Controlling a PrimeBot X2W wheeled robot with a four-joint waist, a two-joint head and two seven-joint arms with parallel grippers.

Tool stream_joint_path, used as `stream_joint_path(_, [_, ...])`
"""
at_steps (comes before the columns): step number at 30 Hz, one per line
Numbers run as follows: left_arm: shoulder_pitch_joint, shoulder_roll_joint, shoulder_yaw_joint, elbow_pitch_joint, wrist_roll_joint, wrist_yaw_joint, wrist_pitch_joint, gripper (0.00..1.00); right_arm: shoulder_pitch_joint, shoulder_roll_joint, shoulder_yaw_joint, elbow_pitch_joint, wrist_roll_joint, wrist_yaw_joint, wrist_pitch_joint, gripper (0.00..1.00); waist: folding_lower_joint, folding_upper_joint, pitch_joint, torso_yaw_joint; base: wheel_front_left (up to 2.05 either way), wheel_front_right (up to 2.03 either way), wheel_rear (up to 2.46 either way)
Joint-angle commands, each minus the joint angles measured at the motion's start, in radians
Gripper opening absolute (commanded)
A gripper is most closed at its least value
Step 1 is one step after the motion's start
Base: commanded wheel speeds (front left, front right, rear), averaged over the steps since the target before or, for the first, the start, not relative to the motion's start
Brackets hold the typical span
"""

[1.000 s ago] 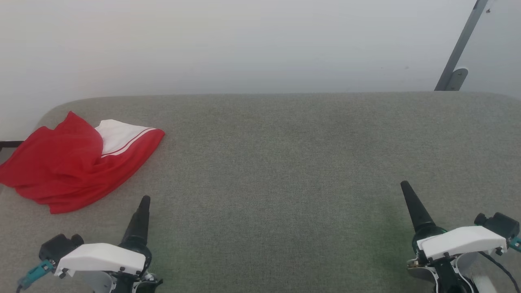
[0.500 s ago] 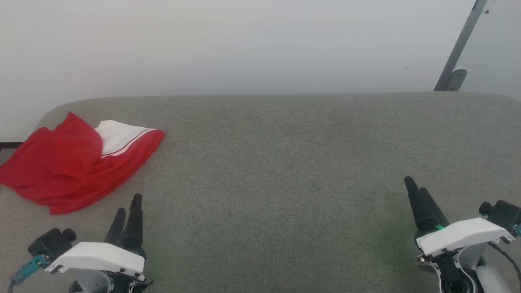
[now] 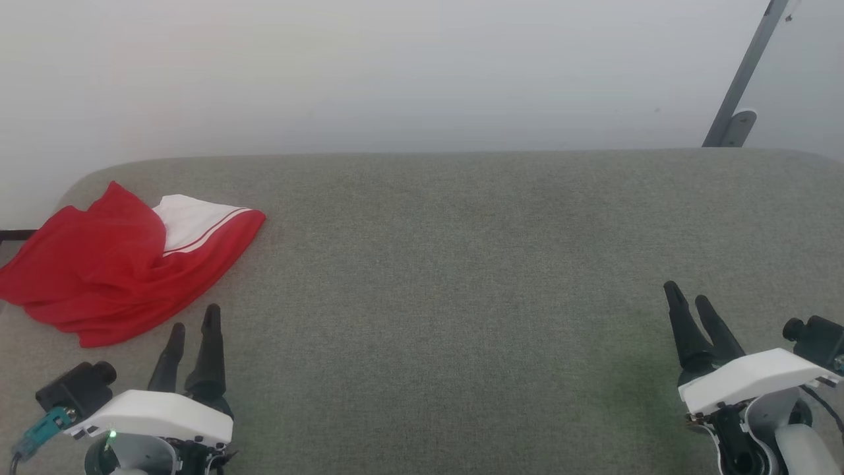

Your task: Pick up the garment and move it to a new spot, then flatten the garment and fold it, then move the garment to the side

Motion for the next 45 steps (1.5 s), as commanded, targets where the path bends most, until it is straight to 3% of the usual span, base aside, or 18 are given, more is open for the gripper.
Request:
stream_joint_path(1, [-0.003, 0.009, 0.004, -0.017, 0.033, -0.003, -0.008, 1.00, -0.022, -0.007, 0.001, -0.014, -0.025, 0.000, -0.008, 1.00, 0.0000, 0.0000, 0.000, 0.000, 0.00, 0.00, 0.00])
stream_joint_path(45, [-0.017, 0.011, 0.020, -0.044, 0.436, -0.041, -0.113, 1.00, -0.041, -0.052, 0.027, -0.054, -0.398, 0.000, -0.067, 1.00, 0.0000, 0.0000, 0.014, 0.003, 0.00, 0.00, 0.00])
